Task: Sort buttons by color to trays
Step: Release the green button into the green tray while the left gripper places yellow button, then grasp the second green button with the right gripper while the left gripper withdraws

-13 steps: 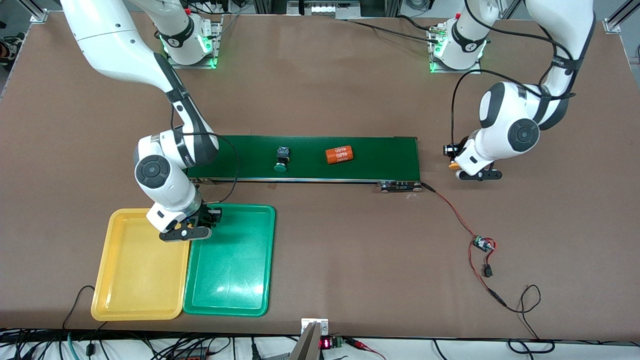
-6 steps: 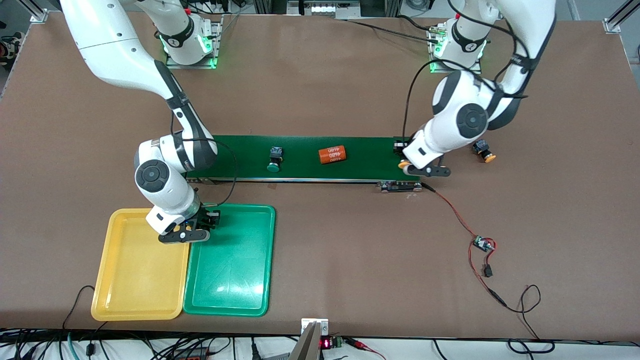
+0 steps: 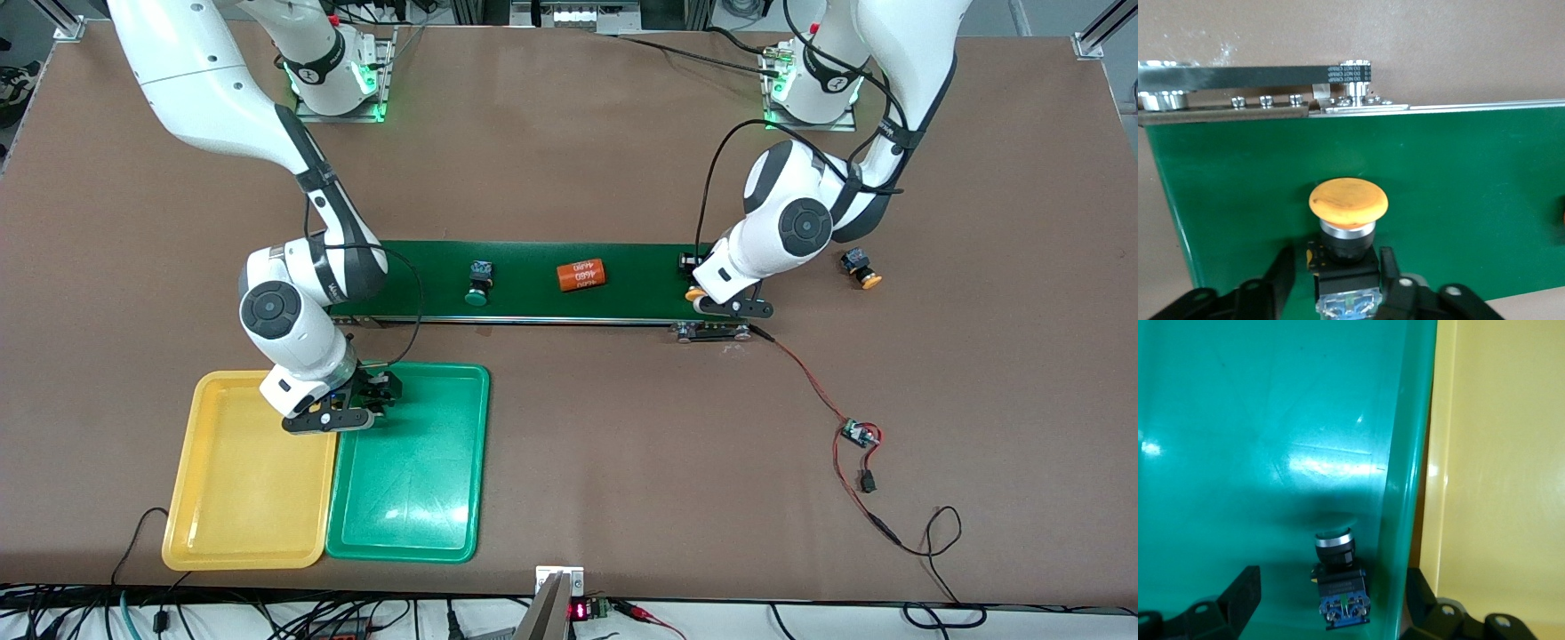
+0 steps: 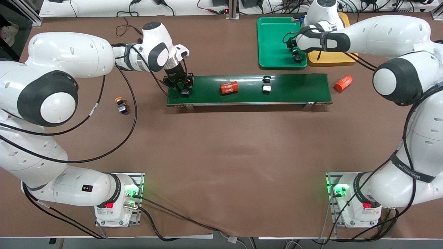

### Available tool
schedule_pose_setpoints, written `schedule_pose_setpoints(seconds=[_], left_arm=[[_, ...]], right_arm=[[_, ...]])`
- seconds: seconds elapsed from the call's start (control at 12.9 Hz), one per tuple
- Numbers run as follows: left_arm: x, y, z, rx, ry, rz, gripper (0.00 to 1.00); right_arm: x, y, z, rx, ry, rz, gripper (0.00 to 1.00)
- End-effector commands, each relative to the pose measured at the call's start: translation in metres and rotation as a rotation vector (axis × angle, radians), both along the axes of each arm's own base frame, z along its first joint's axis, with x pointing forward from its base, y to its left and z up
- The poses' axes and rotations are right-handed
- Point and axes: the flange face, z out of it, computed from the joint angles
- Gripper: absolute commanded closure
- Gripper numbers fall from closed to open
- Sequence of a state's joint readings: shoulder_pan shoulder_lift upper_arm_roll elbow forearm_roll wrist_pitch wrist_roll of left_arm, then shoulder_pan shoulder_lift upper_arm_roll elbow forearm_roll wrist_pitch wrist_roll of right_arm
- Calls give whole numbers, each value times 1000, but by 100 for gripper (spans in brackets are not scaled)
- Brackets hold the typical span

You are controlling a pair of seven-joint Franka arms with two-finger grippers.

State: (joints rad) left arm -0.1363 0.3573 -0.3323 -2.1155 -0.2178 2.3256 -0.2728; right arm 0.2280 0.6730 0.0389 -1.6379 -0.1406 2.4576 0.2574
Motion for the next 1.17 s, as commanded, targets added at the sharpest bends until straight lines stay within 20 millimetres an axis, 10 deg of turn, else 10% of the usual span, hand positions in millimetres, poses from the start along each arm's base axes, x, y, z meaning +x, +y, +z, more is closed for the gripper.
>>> schedule_pose_setpoints(seconds=[0.0,0.23,0.47,0.86,1.09], left_arm=[[4,3,40,-10,-23,15,0],[23,29,91,13,29,26,0],[48,105,102,107,55,86,0],[56,240,65,278,114,220,0],[25,277,22,292,212,248,0]], right_arm=[[-35,8,40,7,46,-31,0],[-84,35,68,27,62,-37,0],[-115,69,77,37,95,-53,0],[-150,115,64,55,148,-135,0],[-153,116,46,49,171,-139,0]])
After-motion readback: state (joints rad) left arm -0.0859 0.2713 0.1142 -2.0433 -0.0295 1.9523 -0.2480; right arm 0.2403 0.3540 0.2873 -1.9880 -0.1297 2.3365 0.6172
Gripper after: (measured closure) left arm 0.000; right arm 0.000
